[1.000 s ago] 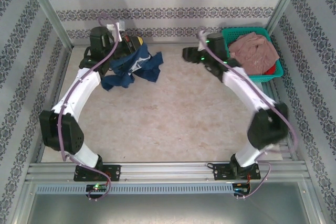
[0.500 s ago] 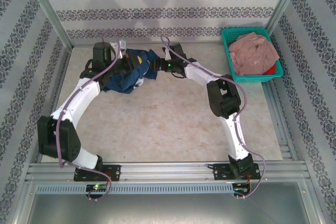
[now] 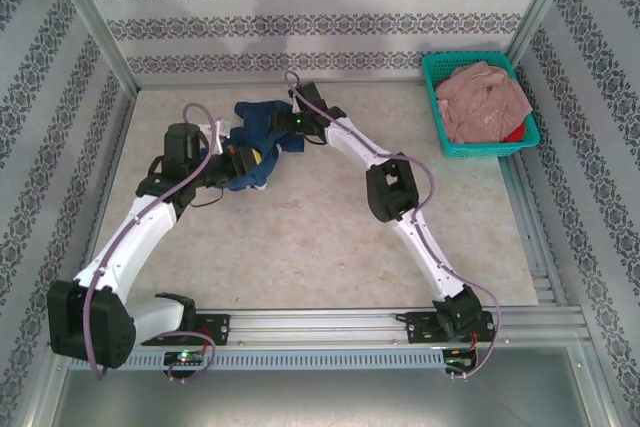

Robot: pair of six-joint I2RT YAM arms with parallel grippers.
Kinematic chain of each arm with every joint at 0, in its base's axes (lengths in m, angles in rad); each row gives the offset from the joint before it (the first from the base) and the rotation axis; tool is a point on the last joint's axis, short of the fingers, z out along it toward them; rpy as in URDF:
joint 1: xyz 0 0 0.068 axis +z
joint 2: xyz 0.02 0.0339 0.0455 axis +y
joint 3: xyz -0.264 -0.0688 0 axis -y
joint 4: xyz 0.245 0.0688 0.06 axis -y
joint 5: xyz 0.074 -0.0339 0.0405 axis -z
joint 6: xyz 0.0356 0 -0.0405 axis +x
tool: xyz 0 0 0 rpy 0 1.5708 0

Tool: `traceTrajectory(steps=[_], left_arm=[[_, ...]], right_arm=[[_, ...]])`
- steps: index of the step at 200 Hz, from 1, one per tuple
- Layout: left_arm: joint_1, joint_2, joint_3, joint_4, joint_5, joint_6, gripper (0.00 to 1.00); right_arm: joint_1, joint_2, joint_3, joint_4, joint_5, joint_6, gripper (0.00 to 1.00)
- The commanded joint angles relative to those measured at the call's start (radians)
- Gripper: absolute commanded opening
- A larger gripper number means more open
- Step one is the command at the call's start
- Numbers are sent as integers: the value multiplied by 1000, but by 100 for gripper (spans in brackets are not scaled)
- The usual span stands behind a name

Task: Fold the inside-out t-shirt
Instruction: Turn over the T-shirt at the center of the table.

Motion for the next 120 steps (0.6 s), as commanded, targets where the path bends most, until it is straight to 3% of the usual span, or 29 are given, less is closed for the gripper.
traceTrajectory(steps=[1,26,38,53,68,85,120], left_arm=[[-5,-61,-57,-19,41,-42,0],[-6,-115,-94,-9,57,-70,0],[-6,-140,-97,-18,52,-69,0],[-6,-159,-91,-41,29,-55,0],[-5,-152,-98,-39,-1,-46,0],[-6,-112,-113,10,-32,-50,0],[8,40,0,185,-252,-58,0]], right_arm=[[-5,23,80,-174,83,84,70],[-5,28,75,-214,68,113,58],[-4,36,74,-236,34,121,44],[-3,11,40,-265,32,90,20],[-22,-122,-139,-201,60,55,0],[-85,-355,-448,-22,76,28,0],[-241,-680,-674,132,-34,-10,0]])
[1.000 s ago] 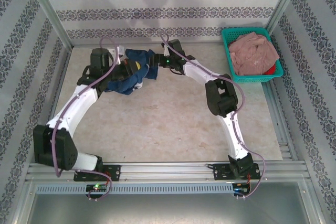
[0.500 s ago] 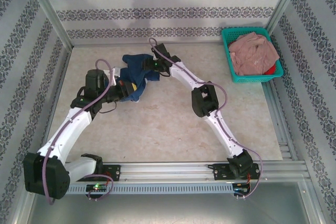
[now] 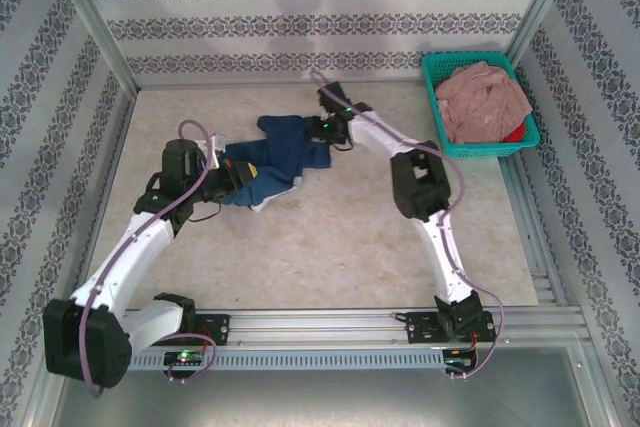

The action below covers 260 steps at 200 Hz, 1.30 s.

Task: Fold the inside-out t-shirt
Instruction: Turn over the T-shirt at the center of the table, then move the T-shirt to the center of the table.

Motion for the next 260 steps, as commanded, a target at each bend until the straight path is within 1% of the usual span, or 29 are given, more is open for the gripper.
traceTrajectory(steps=[1,14,24,36,46,61,77,86,93,100,110,118,122,127,135,146,152,162,170,180,187,193,201,218,229,241,260], left_arm=[[9,86,101,161,-183,-12,0],[18,150,202,235,-235,19,0],[23,187,302,235,-254,65,0],[28,202,390,234,-258,123,0],[27,183,407,269,-233,151,0],[22,123,350,306,-170,177,0],[-4,37,202,295,-101,205,0],[-26,-12,96,256,-89,221,0],[-44,-47,7,217,-86,222,0],[-58,-78,-83,200,-74,221,5],[-74,-109,-194,186,-66,190,14],[-86,-126,-268,200,-31,155,16],[-92,-133,-298,208,-9,143,20],[-103,-139,-320,205,5,136,26],[-118,-153,-342,176,9,130,36],[-130,-168,-342,149,14,131,49],[-133,-177,-332,129,-9,127,52],[-133,-185,-310,99,-82,110,58],[-134,-175,-294,97,-136,103,63],[-132,-136,-257,58,-240,91,66],[-132,-90,-222,22,-292,95,67],[-132,-42,-187,2,-311,111,67],[-132,40,-140,-11,-301,131,68],[-132,203,-37,-57,-271,164,68],[-132,289,27,-121,-306,170,68],[-132,347,62,-146,-319,176,68],[-134,396,78,-137,-353,173,68]], right_arm=[[-133,-249,-84,178,-56,-37,0],[-171,-329,-86,180,-104,-43,0],[-195,-392,-95,179,-123,-52,0],[-222,-481,-135,186,-149,-64,0],[-244,-569,-208,208,-166,-70,0],[-268,-718,-365,243,-180,-73,0],[-273,-880,-598,243,-160,-88,0],[-273,-969,-742,233,-132,-89,4],[-266,-1031,-855,222,-110,-81,9],[-259,-1088,-963,204,-80,-70,16],[-246,-1160,-1099,153,4,-51,24],[-236,-1228,-1202,122,80,-36,26],[-231,-1260,-1245,110,124,-30,27],[-221,-1300,-1292,96,184,-17,31],[-198,-1357,-1351,96,242,-6,40],[-151,-1414,-1391,134,261,-10,46],[-101,-1429,-1395,154,285,-22,49],[4,-1428,-1380,188,361,-62,55],[83,-1395,-1357,228,375,-106,59],[150,-1317,-1307,240,355,-132,61],[179,-1244,-1266,243,312,-139,62],[197,-1180,-1230,246,273,-147,62],[226,-1101,-1186,257,241,-155,64],[262,-954,-1090,298,169,-164,68],[276,-868,-1025,317,160,-163,70],[277,-774,-940,317,155,-165,71],[258,-636,-830,315,169,-139,72]])
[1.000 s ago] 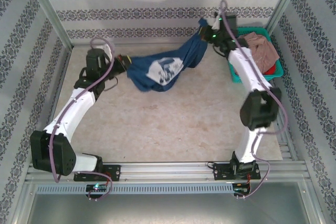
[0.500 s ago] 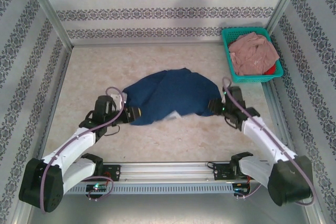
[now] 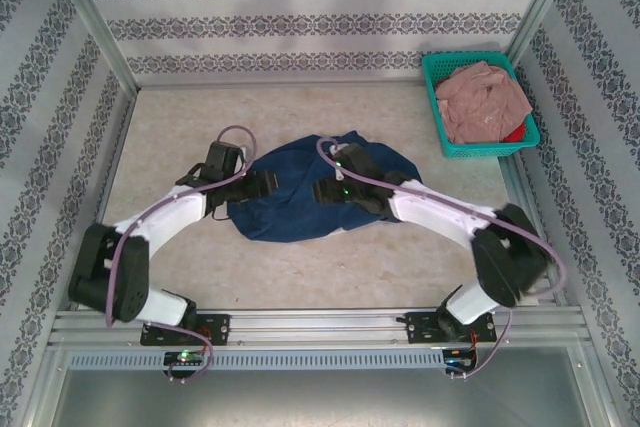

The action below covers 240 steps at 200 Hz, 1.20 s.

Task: Fold the inside-out t-shirt
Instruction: Move the T-shirt to the center of the table.

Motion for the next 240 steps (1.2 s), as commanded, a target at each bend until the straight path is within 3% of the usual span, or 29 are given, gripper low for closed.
traceTrajectory(steps=[1,21,37,63,75,89,104,160,199,219,240], left_arm=[[-7,49,30,-101,-70,31,68],[-8,113,50,-100,-54,43,65],[-8,149,48,-75,-23,45,53],[-9,155,31,-13,25,43,27],[-9,146,23,5,39,46,13],[-8,125,10,17,47,51,6],[-8,86,-11,31,50,49,0],[-9,-63,-84,57,187,27,0],[-69,-142,-183,-11,232,14,0],[-160,-136,-210,-18,279,14,0],[-241,-136,-222,-19,274,31,1]], right_arm=[[-16,129,121,30,-14,7,72],[-26,251,210,59,20,25,73],[-29,336,285,46,55,27,68],[-56,395,315,33,107,32,42],[-80,382,298,49,79,23,25],[-106,344,259,76,23,23,9],[-119,276,201,91,-11,12,0],[-154,-117,-197,87,-179,120,0],[-89,-418,-571,25,-74,336,0],[-28,-511,-620,-46,21,368,18],[19,-557,-552,-73,58,237,37]])
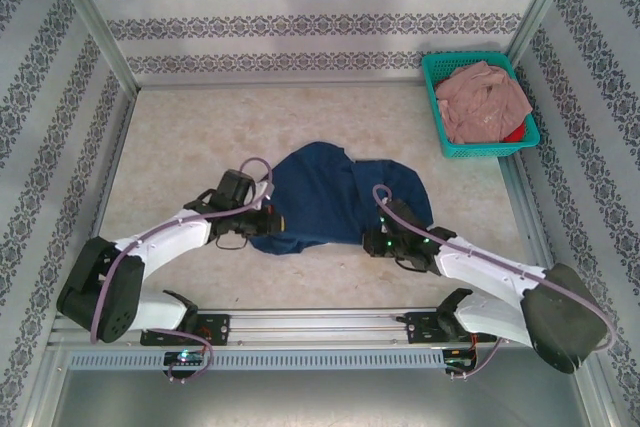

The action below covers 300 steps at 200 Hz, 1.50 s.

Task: Fold the inside-out t-shirt
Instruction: Move the T-shirt to the center of the table, then flatten out the T-shirt at the center of the table.

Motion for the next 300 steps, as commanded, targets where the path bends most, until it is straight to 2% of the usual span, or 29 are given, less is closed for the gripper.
traceTrajectory(steps=[1,13,27,53,82,97,111,121,135,141,149,158,172,184,188,208,240,272,300], left_arm=[[-71,-8,-14,-42,30,9,2],[-74,-34,-6,-57,-2,22,8],[-74,-90,-1,-71,-71,30,23],[-74,-186,-13,-47,-160,7,39],[-102,-162,20,-81,-120,49,53],[-159,-120,47,-138,-164,111,58],[-203,-75,80,-202,-255,148,62],[-217,-42,93,-226,-297,151,62],[-225,1,99,-221,-298,154,63],[-225,19,101,-211,-297,149,61],[-225,40,102,-194,-303,143,56],[-225,60,107,-164,-302,138,45],[-224,86,138,-145,-293,142,22],[-222,90,170,-143,-287,150,4],[-221,88,180,-142,-283,153,0],[-208,36,218,-129,-239,150,0],[-169,-88,266,-127,-197,126,0],[-110,-124,330,-170,-225,125,0],[-81,-129,374,-197,-259,129,0]], right_arm=[[42,-58,68,-40,105,-63,38],[60,-51,115,-21,91,-148,42],[64,-9,173,2,42,-220,45],[63,145,288,-19,19,-278,48],[7,241,372,-170,110,-259,53],[-9,246,364,-205,155,-266,57],[-10,259,358,-232,215,-260,59],[-22,281,347,-216,213,-257,60],[-40,325,341,-171,168,-247,59],[-47,343,341,-150,157,-248,57],[-58,365,350,-141,148,-247,46],[-75,374,363,-145,140,-251,32],[-105,349,379,-161,130,-270,12],[-134,291,386,-177,103,-292,1],[-144,267,389,-183,92,-295,0],[-207,136,409,-218,5,-300,0],[-353,-34,473,-247,-237,-233,0],[-438,-76,555,-221,-402,-151,0],[-455,-73,622,-233,-436,-141,0]])
